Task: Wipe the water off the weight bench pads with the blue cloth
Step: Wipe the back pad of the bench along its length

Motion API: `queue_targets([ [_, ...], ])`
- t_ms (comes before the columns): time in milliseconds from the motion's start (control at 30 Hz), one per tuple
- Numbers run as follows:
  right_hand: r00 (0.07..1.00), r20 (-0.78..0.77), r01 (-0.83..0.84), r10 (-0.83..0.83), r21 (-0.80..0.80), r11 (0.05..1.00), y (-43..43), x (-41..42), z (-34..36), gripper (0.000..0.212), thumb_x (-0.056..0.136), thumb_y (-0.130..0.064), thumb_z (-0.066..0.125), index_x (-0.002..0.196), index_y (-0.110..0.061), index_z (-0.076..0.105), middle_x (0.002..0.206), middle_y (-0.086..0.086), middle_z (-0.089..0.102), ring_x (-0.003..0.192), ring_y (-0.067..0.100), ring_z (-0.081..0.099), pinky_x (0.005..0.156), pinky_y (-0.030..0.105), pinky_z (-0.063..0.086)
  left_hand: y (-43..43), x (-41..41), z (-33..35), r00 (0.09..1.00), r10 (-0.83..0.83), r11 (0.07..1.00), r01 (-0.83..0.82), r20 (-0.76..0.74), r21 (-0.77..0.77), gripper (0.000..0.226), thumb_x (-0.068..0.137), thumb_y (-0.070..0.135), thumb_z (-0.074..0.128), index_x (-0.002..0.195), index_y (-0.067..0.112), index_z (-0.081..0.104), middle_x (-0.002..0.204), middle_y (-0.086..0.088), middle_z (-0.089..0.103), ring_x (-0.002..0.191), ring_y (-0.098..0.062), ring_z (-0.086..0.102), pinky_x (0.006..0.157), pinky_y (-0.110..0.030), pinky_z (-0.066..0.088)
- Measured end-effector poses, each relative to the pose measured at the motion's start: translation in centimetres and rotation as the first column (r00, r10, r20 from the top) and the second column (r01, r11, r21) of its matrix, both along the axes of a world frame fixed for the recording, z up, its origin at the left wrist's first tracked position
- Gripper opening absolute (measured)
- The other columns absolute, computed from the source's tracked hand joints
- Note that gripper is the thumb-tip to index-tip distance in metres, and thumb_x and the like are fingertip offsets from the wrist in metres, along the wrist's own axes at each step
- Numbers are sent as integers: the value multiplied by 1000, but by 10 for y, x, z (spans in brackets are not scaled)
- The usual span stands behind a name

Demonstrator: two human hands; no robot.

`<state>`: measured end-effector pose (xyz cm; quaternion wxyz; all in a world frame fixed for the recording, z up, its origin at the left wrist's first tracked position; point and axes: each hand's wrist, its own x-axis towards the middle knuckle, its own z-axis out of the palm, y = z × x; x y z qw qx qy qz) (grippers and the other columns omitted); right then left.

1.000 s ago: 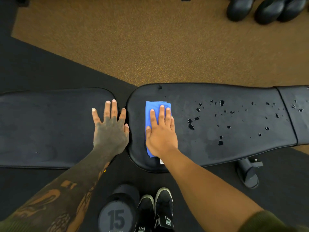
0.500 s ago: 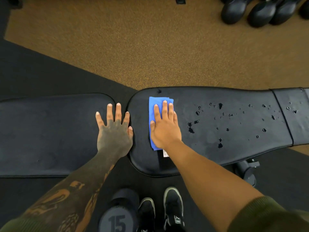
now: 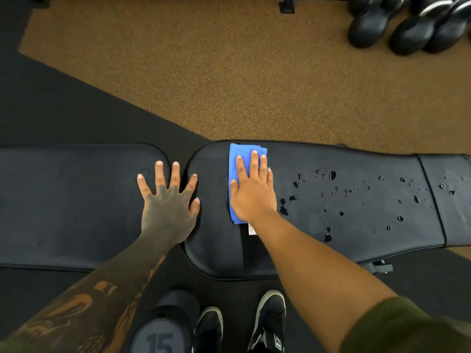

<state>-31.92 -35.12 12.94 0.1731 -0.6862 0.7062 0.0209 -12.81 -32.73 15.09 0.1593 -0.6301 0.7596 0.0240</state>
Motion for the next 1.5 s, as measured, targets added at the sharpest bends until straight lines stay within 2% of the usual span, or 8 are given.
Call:
queue_targets([
  [100,997,-2,-74,74,-8,997,-7,6,0,59,102,-38,22,155,-23,1,162,13,-13,148,35,-16,121,47,-3,-1,-3,-3,1000,12,1000,-12,14,-8,63,95,55,16,153,33,6,164,-13,2,146,-46,-9,109,-74,3],
  [233,971,33,-236,237,-35,971,0,-13,-2,58,102,-42,23,156,-27,6,164,8,-9,149,29,-16,120,45,-3,-2,-4,-2,1000,14,1000,-14,27,-17,64,94,56,16,153,34,8,163,-12,6,146,-47,-7,108,-74,5],
  [333,974,33,-222,223,-34,974,-7,-30,-3,59,101,-44,25,156,-30,6,164,5,-10,149,25,-16,120,43,-2,-1,-5,-2,1000,18,1000,-18,22,-20,64,94,57,16,154,33,9,163,-12,7,146,-46,-7,108,-75,5],
  [533,996,8,-92,92,-25,996,-42,-5,-3,59,102,-38,24,155,-23,4,163,14,-10,148,35,-14,121,47,0,0,-3,-3,999,13,999,-12,36,-36,65,94,57,14,153,32,5,164,-11,6,147,-46,-8,109,-74,5],
  [800,954,18,-296,298,-64,953,-24,-8,-4,59,101,-39,23,156,-22,6,164,9,-7,149,29,-13,121,45,0,0,-3,-4,999,8,998,-6,43,-57,64,95,52,16,154,28,9,163,-11,12,147,-45,-5,109,-73,5],
  [1033,990,-27,-140,139,-25,990,-41,-21,-4,60,102,-37,22,155,-20,2,163,14,-9,149,32,-14,121,46,-2,2,-9,-5,999,31,998,-29,44,-56,63,96,50,21,154,27,13,163,-13,13,147,-45,-3,109,-73,3],
  [1300,970,26,-240,242,-66,969,2,-11,-2,59,101,-40,22,156,-24,5,163,11,-8,149,30,-14,120,45,-3,10,-31,-11,997,79,995,-80,-19,-59,64,96,45,23,154,19,15,162,-15,16,149,-38,2,114,-64,0],
  [1500,993,-4,-115,115,-22,993,14,-45,-3,59,102,-38,21,155,-24,0,163,9,-14,148,28,-18,121,46,-4,12,-44,-19,993,11,999,-17,-115,-49,61,98,41,23,154,17,14,162,-14,13,150,-35,6,118,-57,8],
])
